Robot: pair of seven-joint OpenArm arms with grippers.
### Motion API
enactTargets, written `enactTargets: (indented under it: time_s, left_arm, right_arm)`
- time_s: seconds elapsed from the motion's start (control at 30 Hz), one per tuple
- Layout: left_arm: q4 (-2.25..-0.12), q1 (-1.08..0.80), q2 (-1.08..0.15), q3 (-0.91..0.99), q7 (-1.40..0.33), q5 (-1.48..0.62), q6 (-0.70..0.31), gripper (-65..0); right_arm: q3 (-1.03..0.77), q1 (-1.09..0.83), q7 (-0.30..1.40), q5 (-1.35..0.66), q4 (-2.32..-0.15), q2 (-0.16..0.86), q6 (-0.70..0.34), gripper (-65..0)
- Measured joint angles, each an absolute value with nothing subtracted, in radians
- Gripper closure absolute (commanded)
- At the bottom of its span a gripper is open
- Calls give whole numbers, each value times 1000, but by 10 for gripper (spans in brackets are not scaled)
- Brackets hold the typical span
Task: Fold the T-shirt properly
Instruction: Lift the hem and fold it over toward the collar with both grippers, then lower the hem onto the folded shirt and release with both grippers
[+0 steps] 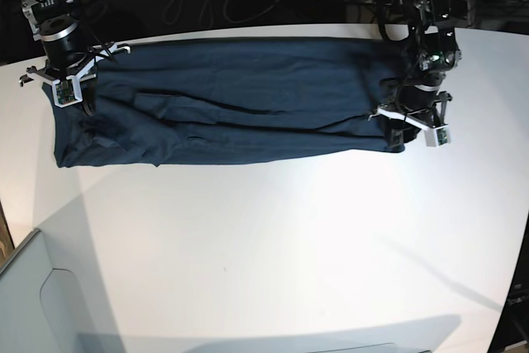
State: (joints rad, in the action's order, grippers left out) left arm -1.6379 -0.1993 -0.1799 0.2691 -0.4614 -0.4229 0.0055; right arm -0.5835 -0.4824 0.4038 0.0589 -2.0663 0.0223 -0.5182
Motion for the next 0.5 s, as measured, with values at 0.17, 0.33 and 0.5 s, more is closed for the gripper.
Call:
enactTargets:
  time_s: [0.17,0.33,0.5]
  left_arm:
    - [-1649,-236,-186,225,-458,-419,7,-192]
    - [-1660,-278,-191,156,-457,-419,4,-192]
    - [-1670,-285,-192,121,-457,-420,4,-192]
  right_arm:
    - [-569,-471,405,59,-2066,22,-518,-1]
    - [-568,-455,402,59,-2066,22,-518,-1]
    - [-540,-455,408,59,-2066,22,-519,-1]
